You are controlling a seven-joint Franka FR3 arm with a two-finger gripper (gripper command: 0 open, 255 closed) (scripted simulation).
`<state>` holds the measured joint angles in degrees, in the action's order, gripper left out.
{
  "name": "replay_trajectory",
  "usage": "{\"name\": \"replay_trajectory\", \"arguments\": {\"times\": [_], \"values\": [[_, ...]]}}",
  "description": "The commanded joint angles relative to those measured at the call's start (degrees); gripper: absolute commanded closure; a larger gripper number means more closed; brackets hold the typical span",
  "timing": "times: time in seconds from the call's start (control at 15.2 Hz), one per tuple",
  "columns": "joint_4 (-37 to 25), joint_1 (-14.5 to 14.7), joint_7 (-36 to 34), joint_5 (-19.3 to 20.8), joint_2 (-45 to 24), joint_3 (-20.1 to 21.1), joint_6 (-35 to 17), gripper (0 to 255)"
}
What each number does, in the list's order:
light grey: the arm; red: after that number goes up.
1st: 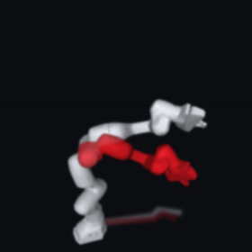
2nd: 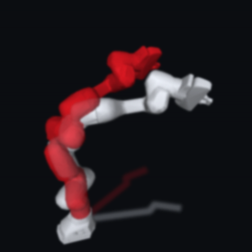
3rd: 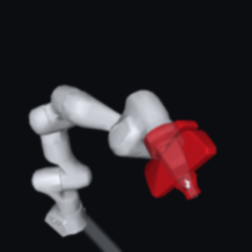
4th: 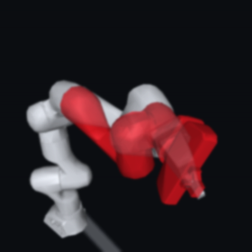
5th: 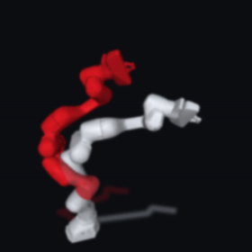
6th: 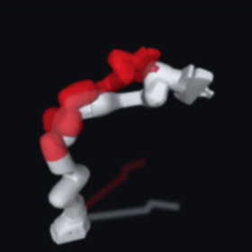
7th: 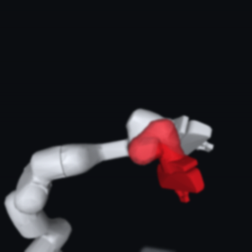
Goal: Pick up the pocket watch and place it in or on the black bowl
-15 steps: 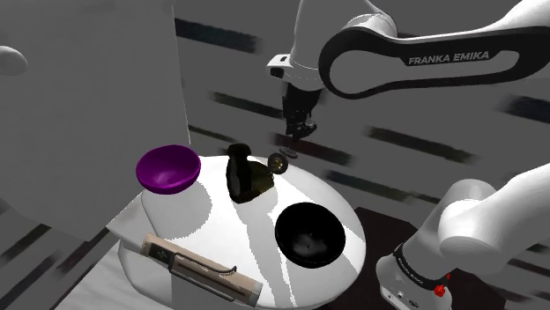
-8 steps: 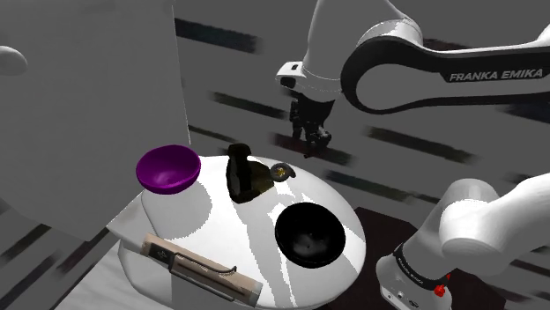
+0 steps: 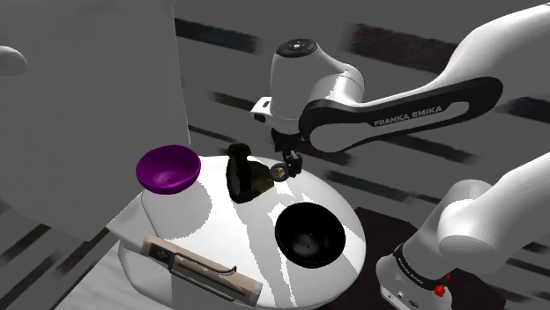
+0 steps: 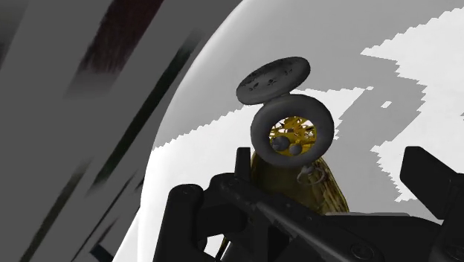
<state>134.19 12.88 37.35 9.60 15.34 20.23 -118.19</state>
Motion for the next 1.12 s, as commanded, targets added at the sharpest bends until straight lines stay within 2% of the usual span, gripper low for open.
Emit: {"name": "replay_trajectory", "arguments": {"times": [0.0,0.07,0.59,1.06], "values": [[-0.41,-0.92,-3.54,2.99,-4.12,1.17,-2.36,0],[-0.72,-1.33,-5.32,4.63,-6.23,1.60,-3.36,0],[2.18,-2.26,-7.33,7.57,-9.68,1.19,-9.23,0],[2.18,-2.26,-7.33,7.57,-9.68,1.19,-9.23,0]]}}
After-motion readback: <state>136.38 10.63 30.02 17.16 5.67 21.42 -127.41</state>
